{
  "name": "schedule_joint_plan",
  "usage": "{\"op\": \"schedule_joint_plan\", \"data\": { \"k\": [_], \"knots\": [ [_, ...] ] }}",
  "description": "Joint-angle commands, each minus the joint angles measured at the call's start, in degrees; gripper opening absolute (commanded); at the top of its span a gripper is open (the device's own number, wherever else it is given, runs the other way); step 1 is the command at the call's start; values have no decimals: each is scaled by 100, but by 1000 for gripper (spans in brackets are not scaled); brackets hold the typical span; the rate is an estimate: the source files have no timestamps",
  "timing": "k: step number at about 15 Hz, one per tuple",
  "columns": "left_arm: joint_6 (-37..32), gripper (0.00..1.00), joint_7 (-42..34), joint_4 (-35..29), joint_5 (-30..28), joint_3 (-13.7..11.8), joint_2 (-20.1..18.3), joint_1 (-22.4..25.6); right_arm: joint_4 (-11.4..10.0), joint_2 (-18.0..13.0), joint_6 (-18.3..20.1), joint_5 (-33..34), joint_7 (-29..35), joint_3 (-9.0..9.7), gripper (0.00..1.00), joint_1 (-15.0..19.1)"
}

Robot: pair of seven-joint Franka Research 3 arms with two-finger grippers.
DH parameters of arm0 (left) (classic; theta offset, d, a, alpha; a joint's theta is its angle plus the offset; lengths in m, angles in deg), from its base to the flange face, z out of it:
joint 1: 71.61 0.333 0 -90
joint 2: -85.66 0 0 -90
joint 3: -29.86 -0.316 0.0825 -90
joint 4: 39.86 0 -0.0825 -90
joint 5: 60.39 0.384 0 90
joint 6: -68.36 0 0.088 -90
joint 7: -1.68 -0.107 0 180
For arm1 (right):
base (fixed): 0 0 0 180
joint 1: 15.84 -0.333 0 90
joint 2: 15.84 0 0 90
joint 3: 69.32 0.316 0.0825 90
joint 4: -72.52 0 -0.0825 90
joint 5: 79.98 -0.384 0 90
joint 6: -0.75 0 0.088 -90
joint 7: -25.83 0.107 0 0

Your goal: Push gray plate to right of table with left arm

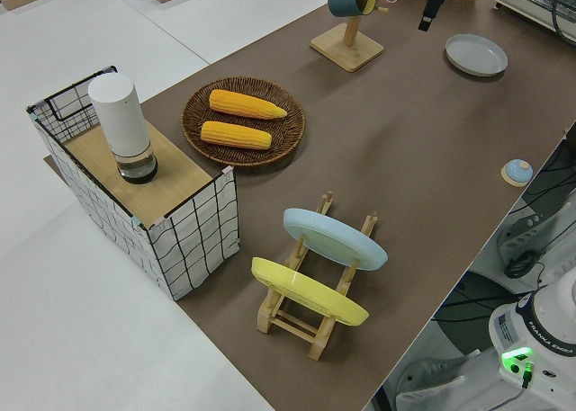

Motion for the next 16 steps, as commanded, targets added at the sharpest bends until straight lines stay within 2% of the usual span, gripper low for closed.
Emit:
{"op": "schedule_joint_plan", "data": {
  "k": [1, 5, 11, 16],
  "knots": [
    [-433, 995, -876, -49, -153, 5, -437, 399, 46, -17, 83, -59, 14, 86, 983, 115],
    [-829, 993, -1763, -49, -162, -4, -639, 907, 46, -17, 91, -59, 5, 86, 983, 115],
    [-1356, 998, -2106, -119, -179, 5, -1017, 1646, 46, -17, 83, -59, 5, 86, 983, 115],
    [-1515, 998, -3828, -250, -434, 22, -1228, 2445, 46, -17, 83, -59, 5, 77, 983, 115]
  ]
}}
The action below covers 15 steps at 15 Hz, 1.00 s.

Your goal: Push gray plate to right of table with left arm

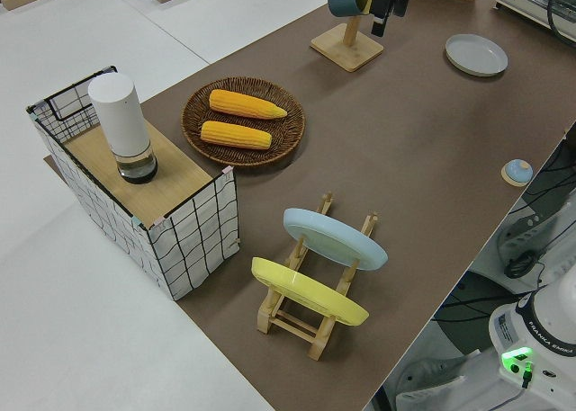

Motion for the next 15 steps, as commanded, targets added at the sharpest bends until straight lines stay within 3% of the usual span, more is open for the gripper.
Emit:
{"op": "schedule_joint_plan", "data": {
  "k": [1, 5, 12, 15],
  "knots": [
    [-42, 998, -917, -316, -216, 45, -308, 505, 45, -17, 83, -59, 5, 86, 983, 115],
    [317, 998, -1199, -869, -365, 36, -580, 752, 45, -17, 83, -59, 14, 86, 983, 115],
    [1144, 998, -1199, -2135, -541, 63, -1319, 655, 45, -17, 83, -59, 5, 77, 983, 115],
    [1198, 1000, -1199, -2198, -533, 71, -1329, 655, 45, -17, 83, -59, 5, 86, 983, 115]
  ]
}}
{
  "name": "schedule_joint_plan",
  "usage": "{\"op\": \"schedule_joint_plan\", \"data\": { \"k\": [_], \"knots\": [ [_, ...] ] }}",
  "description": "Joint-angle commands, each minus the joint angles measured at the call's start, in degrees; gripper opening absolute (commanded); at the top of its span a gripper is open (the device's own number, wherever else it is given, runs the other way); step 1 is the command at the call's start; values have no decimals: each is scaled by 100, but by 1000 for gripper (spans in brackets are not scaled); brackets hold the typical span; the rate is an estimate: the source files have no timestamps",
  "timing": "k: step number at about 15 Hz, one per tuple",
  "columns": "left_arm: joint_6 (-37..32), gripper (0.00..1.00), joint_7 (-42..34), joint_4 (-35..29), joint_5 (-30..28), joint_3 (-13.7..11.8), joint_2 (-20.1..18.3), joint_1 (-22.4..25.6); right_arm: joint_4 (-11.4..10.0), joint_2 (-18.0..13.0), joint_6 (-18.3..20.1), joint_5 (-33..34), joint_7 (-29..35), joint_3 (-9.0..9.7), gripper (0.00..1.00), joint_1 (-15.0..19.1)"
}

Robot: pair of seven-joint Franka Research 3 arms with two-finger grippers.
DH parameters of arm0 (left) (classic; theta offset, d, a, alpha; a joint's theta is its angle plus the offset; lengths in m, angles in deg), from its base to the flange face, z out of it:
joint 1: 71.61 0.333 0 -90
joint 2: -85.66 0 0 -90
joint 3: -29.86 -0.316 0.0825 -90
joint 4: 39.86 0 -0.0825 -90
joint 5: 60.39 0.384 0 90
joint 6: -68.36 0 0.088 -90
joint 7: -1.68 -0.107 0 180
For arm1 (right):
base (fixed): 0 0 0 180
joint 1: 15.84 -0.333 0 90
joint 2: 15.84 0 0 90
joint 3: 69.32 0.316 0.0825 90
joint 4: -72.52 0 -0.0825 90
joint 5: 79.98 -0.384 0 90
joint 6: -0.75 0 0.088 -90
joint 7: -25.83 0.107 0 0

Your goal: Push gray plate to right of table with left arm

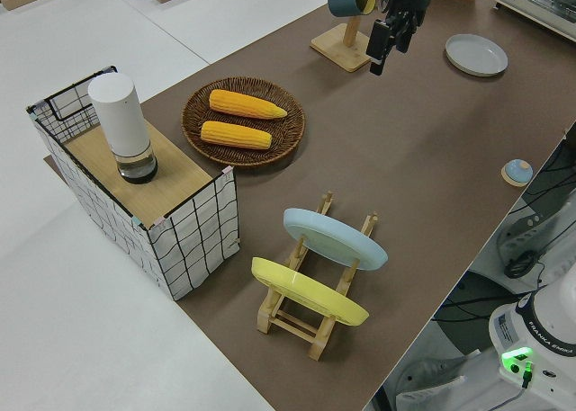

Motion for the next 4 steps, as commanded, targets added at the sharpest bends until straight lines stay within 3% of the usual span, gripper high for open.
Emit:
{"op": "schedule_joint_plan", "data": {
  "k": [1, 4],
  "knots": [
    [226, 1000, -102, -317, -102, -31, -240, 17, 45, -17, 83, -59, 5, 77, 983, 115],
    [183, 1000, -50, -299, -102, -49, -231, 61, 45, -17, 83, -59, 14, 86, 983, 115]
  ]
}}
